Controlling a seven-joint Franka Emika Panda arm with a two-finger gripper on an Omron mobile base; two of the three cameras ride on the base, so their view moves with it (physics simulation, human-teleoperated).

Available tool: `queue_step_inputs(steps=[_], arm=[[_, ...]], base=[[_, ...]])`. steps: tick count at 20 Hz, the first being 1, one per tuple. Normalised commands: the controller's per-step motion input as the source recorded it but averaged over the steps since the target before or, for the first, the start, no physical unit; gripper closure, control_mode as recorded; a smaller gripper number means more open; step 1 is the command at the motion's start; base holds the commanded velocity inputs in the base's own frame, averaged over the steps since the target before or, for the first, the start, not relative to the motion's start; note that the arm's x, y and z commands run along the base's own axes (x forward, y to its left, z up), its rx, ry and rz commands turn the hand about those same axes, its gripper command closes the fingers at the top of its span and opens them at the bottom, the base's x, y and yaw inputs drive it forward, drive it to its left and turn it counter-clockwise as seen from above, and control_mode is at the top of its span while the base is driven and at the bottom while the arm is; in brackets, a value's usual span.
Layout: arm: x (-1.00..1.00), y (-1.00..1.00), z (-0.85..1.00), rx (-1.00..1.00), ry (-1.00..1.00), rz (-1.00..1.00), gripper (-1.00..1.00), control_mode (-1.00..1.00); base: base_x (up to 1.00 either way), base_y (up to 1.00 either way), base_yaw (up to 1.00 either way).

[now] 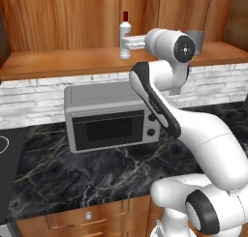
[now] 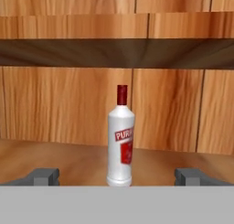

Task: There is a bowl on the dining counter. Grab a lemon wedge from the fridge and place it in the bowl. Then get the liquor bottle and glass cup from the cabinet and place them next to the bowl.

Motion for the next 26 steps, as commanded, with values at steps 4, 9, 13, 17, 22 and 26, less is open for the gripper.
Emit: queue_step_inputs(steps=[4,9,13,17,22,26], arm=[[0.2,0.0,0.03,0.02,0.0,0.0,-1.0,-1.0],[0.21,0.0,0.0,0.0,0.0,0.0,-1.0,-1.0],[0.11,0.0,0.0,0.0,0.0,0.0,-1.0,-1.0],[0.08,0.0,0.0,0.0,-0.02,0.0,-1.0,-1.0],[0.0,0.0,0.0,0.0,-0.13,0.0,-1.0,-1.0],[0.11,0.0,0.0,0.0,-0.05,0.0,-1.0,-1.0]], base=[[0.0,0.0,0.0],[0.0,0.0,0.0],[0.0,0.0,0.0],[0.0,0.0,0.0],[0.0,0.0,0.0],[0.0,0.0,0.0]])
